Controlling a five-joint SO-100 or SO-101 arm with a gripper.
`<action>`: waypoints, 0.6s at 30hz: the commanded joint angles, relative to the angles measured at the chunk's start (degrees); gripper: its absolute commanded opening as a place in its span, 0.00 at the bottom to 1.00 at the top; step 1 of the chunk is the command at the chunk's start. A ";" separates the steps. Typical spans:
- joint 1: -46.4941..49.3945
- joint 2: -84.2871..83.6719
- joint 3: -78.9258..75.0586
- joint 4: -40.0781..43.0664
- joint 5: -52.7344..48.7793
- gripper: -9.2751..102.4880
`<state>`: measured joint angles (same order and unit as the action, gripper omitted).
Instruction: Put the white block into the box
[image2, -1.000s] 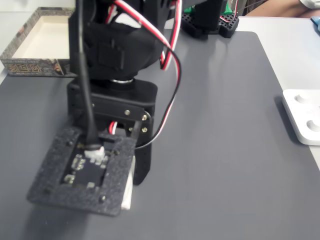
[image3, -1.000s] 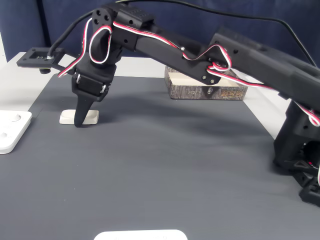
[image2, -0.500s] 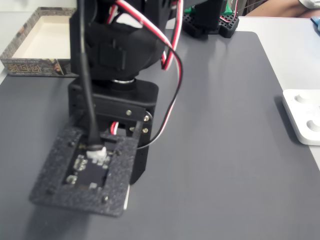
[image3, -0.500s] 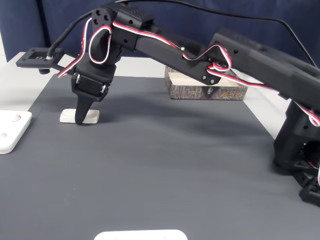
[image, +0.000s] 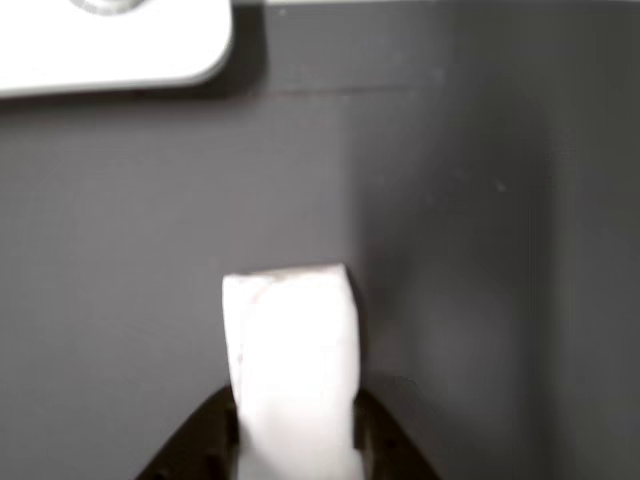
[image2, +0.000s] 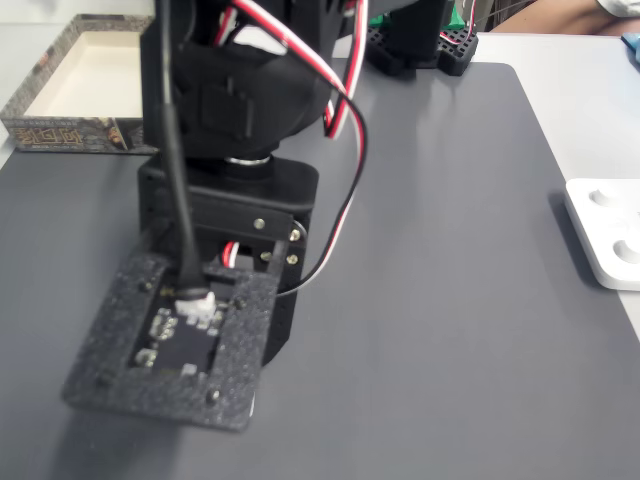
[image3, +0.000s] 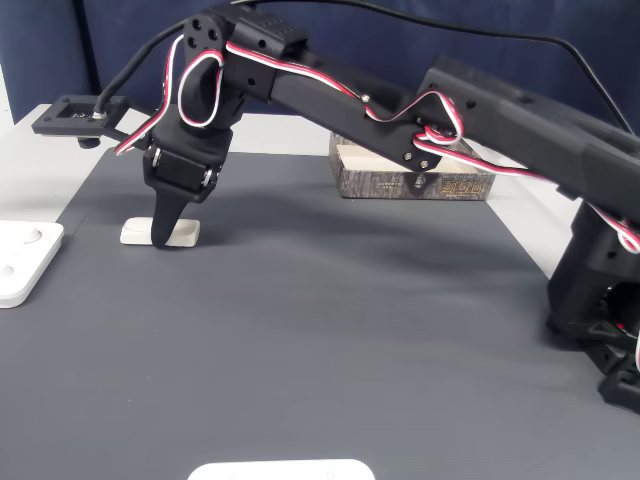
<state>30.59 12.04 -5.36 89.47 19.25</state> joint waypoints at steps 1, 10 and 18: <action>-0.26 0.53 -3.25 0.53 0.44 0.07; -0.26 0.62 -3.34 0.44 0.44 0.07; 0.70 8.96 2.90 0.53 3.87 0.07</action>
<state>30.59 12.48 -4.48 89.38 21.09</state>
